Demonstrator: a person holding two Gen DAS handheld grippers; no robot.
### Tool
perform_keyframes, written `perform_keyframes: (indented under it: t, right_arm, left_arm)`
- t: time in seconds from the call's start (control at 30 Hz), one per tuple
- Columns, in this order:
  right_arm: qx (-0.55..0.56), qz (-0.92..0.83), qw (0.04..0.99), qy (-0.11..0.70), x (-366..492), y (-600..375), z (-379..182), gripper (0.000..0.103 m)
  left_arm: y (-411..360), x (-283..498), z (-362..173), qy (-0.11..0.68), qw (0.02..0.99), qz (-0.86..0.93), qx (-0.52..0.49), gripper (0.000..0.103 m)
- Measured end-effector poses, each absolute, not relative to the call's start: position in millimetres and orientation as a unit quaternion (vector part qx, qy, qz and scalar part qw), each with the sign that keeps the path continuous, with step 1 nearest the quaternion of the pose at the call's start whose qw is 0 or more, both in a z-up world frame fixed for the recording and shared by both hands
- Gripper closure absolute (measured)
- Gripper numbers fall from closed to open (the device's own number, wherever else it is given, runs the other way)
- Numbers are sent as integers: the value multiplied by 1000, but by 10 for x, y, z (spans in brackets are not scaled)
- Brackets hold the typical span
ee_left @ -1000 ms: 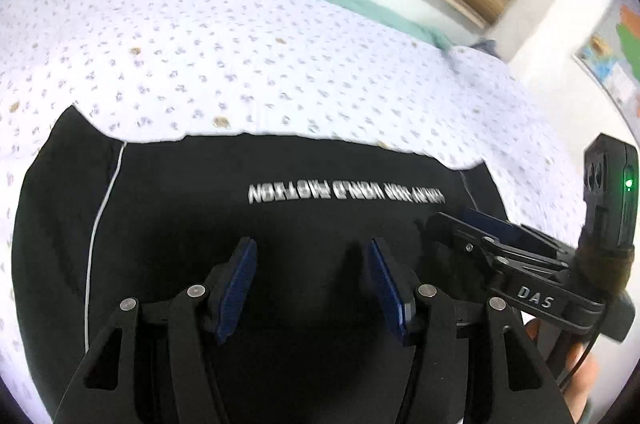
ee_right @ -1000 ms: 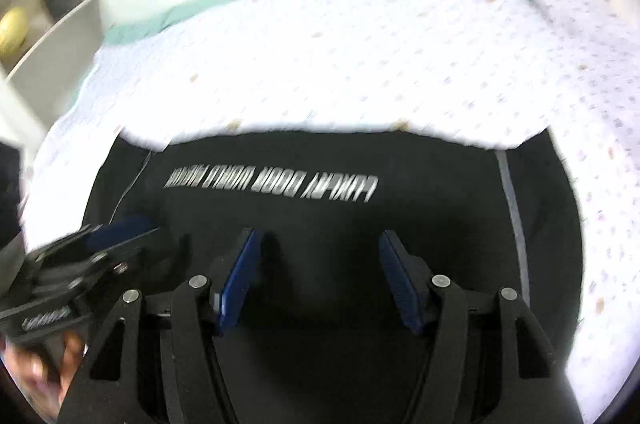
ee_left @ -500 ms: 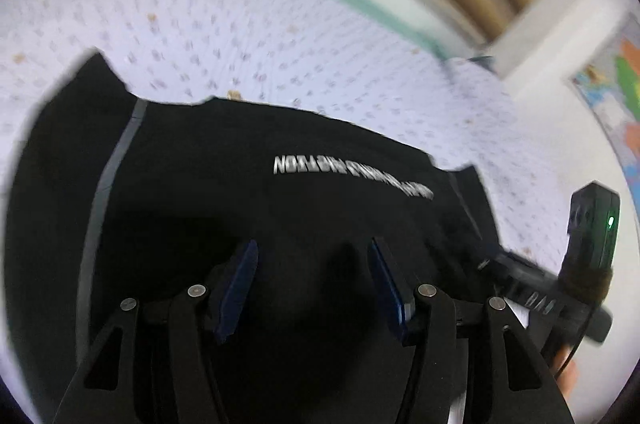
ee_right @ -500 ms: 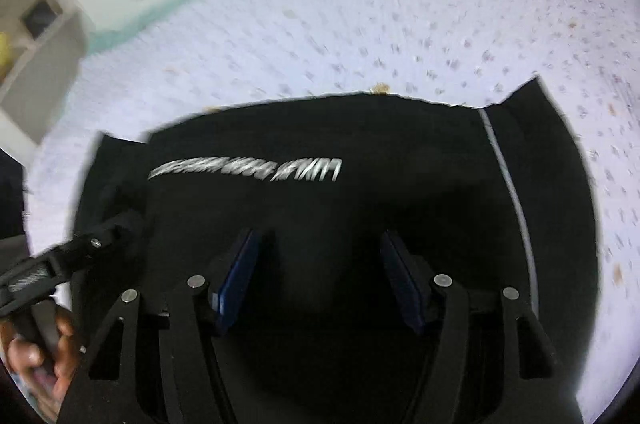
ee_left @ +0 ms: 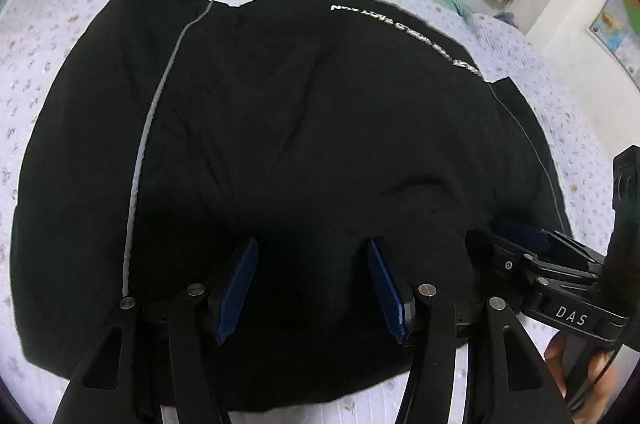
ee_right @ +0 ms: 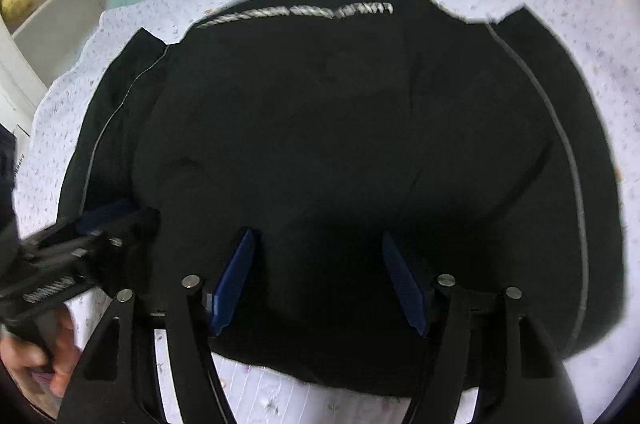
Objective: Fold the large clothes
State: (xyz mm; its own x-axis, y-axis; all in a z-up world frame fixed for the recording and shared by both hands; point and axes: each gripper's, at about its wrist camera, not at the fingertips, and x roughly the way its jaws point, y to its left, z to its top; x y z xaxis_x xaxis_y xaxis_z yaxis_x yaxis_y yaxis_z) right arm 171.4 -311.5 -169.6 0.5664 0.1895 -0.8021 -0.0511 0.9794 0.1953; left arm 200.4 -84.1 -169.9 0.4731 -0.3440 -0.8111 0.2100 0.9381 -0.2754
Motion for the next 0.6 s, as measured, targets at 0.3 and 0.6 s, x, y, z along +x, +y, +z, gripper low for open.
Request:
perform_keyframes:
  t: [0.3,0.6]
  right_arm:
    - [86,82,894,433,1654,-3193,-1687,26]
    - [123,121,898,405,1264,-3439,-1542,10]
  left_arm:
    - [-768,1925,-1535,477,859,-180,-55,45]
    - [-133,1572,-1022,436,885,-147,-76,44]
